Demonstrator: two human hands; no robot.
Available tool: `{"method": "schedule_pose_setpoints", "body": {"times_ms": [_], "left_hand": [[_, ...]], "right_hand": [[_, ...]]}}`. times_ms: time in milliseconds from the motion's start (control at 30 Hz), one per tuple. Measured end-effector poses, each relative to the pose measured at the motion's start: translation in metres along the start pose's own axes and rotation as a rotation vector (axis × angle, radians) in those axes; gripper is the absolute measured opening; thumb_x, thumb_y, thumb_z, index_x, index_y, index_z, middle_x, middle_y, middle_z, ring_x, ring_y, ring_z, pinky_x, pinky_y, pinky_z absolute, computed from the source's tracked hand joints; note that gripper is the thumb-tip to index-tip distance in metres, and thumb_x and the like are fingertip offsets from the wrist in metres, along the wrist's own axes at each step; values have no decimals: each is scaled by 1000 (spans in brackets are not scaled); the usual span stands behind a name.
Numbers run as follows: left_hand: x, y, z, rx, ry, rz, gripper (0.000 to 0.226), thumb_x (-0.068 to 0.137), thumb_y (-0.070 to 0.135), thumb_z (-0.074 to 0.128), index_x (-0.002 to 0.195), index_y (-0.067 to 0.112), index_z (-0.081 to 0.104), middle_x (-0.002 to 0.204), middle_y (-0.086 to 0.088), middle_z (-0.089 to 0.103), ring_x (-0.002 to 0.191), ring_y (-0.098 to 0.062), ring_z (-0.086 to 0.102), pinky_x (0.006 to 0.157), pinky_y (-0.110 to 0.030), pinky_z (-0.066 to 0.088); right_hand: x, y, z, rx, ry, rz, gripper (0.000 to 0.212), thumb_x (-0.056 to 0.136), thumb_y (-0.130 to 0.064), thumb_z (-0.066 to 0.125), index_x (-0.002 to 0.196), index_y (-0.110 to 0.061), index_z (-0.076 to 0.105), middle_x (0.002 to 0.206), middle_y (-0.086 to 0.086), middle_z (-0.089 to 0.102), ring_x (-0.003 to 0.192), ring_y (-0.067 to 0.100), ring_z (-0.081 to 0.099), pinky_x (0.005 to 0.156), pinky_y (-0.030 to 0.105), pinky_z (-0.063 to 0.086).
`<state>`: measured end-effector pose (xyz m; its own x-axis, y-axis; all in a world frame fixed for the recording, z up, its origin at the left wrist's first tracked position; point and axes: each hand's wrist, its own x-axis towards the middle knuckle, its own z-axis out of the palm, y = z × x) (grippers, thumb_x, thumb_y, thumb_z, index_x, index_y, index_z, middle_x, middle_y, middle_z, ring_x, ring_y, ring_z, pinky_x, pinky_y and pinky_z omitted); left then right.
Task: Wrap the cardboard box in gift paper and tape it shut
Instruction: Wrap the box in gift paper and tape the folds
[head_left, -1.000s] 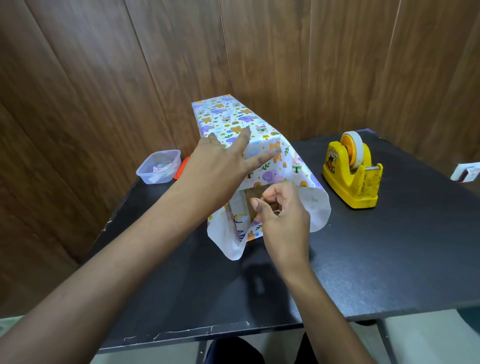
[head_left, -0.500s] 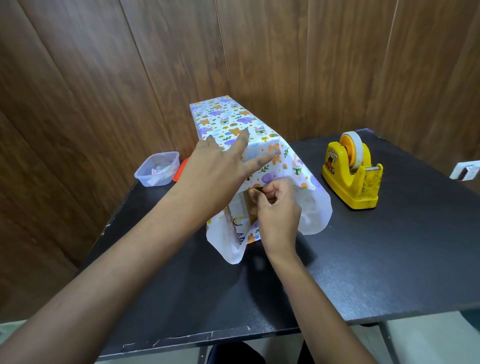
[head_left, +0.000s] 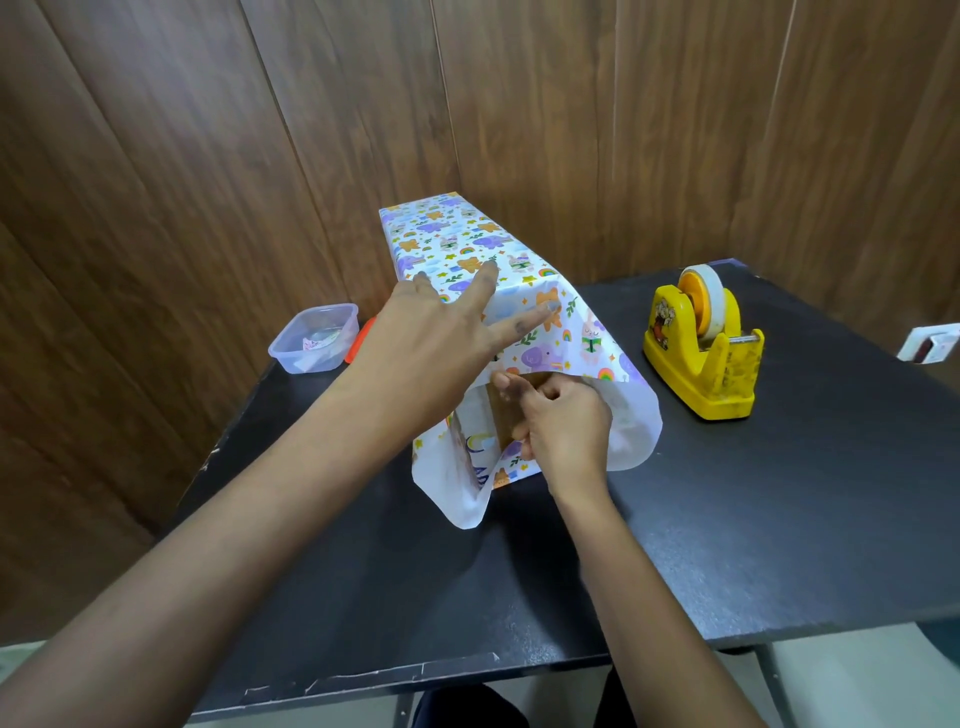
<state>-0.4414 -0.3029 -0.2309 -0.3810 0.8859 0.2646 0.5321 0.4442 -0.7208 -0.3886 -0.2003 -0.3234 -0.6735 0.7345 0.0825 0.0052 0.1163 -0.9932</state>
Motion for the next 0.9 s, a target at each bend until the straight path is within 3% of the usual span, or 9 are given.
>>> {"method": "schedule_pose_setpoints", "body": {"times_ms": [100,267,433,533,633,733,800,900], "left_hand": [[0,2,-2,-12,-54,8,79,95,28,43,142,44,-19,155,-16,7,105,-44,55,74,-36,40],[-1,1,-5,-31,-26,10,78,96,27,41,143,44,-18,156,-17,7,105,-42,55,73,-36,40],[-1,2,-4,-14,-36,17,78,96,28,42,143,44,-19,155,-16,6,105,-41,55,71,-35,37],[-1,2,-7,-26,-42,7,78,96,28,42,143,43,-18,155,-16,5,106,-42,54,73,-36,37],[0,2,-5,-24,-22,-5,82,93,26,45,143,44,-17,155,-15,11,100,-39,57,69,-35,35],[-2,-1,3,-28,44,-20,93,89,28,56,139,44,-20,152,-14,25,88,-38,61,62,-33,32],[-2,-3,3,-85,107,-48,103,82,33,66,137,42,-19,145,-11,39,80,-36,63,59,-32,31],[-2,-4,1,-199,116,-102,103,83,44,64,141,44,-21,143,-1,43,87,-32,64,60,-30,31]], "right_hand": [[3,7,-8,-55,-14,9,42,80,-27,73,58,-8,43,50,4,52,29,6,44,37,15,34],[4,5,-8,-219,-83,-27,45,79,-35,72,52,-16,41,52,-1,51,51,15,45,48,23,34],[1,13,-12,-171,-126,25,39,82,-33,69,56,-16,46,49,0,51,41,10,43,47,23,35],[2,3,-4,-158,-128,-20,44,81,-47,66,55,-16,50,42,1,53,32,7,44,46,24,41],[0,3,0,-129,-127,56,44,83,-45,65,53,-15,51,39,2,51,34,13,45,48,27,44],[-10,7,-13,-51,-182,133,41,86,-34,65,57,-10,50,46,7,52,25,8,35,37,20,34],[-21,-4,-27,-38,-261,76,38,87,-29,65,60,-7,49,48,8,55,27,9,36,34,18,32],[-35,-40,-56,52,-327,-115,34,87,-22,65,59,-8,51,46,3,56,33,12,41,35,19,33]]}}
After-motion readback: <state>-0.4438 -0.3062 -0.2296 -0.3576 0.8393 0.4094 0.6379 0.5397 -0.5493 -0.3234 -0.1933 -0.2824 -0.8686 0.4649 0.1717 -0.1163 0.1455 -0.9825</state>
